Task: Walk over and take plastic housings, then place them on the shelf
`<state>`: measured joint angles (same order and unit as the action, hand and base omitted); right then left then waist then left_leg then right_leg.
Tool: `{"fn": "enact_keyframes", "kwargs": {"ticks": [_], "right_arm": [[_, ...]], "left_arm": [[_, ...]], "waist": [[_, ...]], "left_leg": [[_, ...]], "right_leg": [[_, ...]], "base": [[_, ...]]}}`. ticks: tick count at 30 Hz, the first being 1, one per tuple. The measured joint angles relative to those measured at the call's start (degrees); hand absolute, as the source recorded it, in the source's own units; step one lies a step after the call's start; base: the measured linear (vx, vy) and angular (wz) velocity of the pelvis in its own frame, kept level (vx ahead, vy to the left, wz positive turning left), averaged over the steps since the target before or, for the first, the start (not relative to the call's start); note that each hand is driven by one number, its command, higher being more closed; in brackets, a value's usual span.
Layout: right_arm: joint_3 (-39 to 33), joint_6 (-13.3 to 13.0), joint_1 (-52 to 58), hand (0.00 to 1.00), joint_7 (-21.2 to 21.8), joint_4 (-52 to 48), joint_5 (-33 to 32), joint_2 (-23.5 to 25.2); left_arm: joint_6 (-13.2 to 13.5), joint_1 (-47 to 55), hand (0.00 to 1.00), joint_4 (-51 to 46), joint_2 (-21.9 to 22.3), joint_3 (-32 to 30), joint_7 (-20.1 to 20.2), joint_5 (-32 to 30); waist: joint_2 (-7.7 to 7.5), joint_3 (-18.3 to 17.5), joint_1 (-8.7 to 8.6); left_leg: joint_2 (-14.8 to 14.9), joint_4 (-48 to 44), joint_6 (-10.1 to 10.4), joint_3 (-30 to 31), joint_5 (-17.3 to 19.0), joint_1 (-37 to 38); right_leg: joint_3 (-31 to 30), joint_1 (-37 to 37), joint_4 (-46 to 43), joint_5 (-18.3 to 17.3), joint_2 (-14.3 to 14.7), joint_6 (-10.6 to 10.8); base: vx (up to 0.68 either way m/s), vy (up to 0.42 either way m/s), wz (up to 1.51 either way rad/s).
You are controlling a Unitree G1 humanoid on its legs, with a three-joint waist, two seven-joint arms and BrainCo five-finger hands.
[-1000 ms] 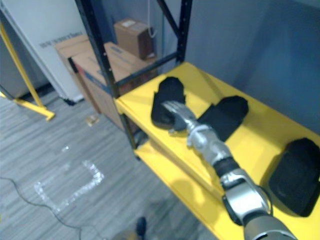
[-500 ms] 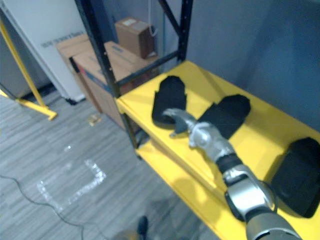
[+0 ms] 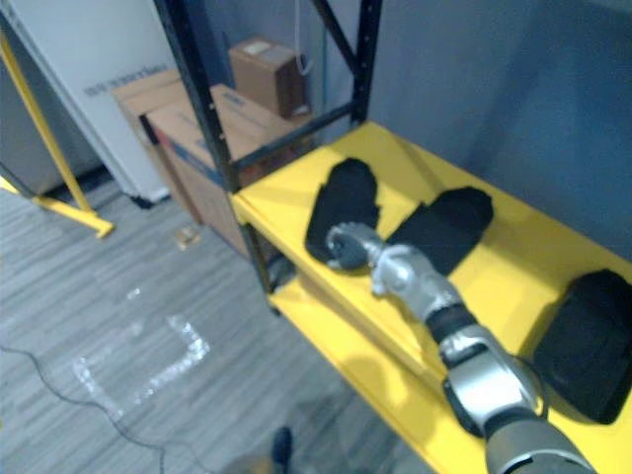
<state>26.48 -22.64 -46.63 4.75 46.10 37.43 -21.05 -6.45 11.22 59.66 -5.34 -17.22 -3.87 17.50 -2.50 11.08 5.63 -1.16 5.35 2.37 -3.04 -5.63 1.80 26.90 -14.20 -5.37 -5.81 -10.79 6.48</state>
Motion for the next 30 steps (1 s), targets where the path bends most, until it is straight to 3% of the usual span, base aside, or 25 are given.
{"fn": "enact_keyframes", "kwargs": {"ticks": [10,16,27,28,30], "right_arm": [[0.1,-0.1,-0.5,1.00,-3.4,1.9,1.7,1.2],[0.3,-1.3,-1.5,1.00,-4.7,2.3,3.0,2.3],[2.3,-1.3,-4.9,1.00,-5.1,4.6,5.4,4.8],[2.4,-1.3,-5.1,0.00,-5.1,4.7,5.7,5.1],[2.7,-1.1,-5.5,0.00,-5.9,5.1,6.3,5.8]], "left_arm": [[0.1,-0.1,0.00,0.0,0.1,-0.1,-0.2,0.0],[0.1,-0.5,0.00,-0.2,-0.2,-0.7,-0.2,0.0],[0.2,-0.7,0.00,-0.1,0.1,-1.9,-0.2,0.0],[0.2,-0.7,0.00,-0.1,0.1,-2.0,-0.3,0.0],[0.2,-0.7,0.00,-0.1,0.2,-2.0,-0.3,0.0]], "waist": [[-0.10,0.0,0.24],[-0.94,0.6,1.22],[-1.09,0.7,2.10],[-1.09,0.7,2.17],[-1.09,0.7,2.46]], "left_leg": [[-0.4,0.0,-0.1,0.8,0.0,-0.1],[-0.4,0.0,-0.1,0.9,0.0,-0.1],[-0.4,0.0,0.0,1.3,0.0,0.0],[-0.4,0.0,-0.1,1.4,0.0,0.0],[-0.4,0.0,0.0,1.6,0.0,0.0]], "right_leg": [[0.6,-0.6,0.4,0.0,-0.1,0.0],[1.3,-0.9,1.0,0.0,0.0,0.0],[1.6,-1.0,0.7,0.0,0.1,0.0],[1.6,-1.1,0.6,0.0,0.1,0.0],[2.2,-1.2,0.6,0.0,0.1,0.0]], "base": [[0.00,-0.002,0.04],[0.00,-0.002,0.01],[0.00,-0.001,0.00],[0.00,0.000,0.00],[-0.01,-0.002,0.06]]}}
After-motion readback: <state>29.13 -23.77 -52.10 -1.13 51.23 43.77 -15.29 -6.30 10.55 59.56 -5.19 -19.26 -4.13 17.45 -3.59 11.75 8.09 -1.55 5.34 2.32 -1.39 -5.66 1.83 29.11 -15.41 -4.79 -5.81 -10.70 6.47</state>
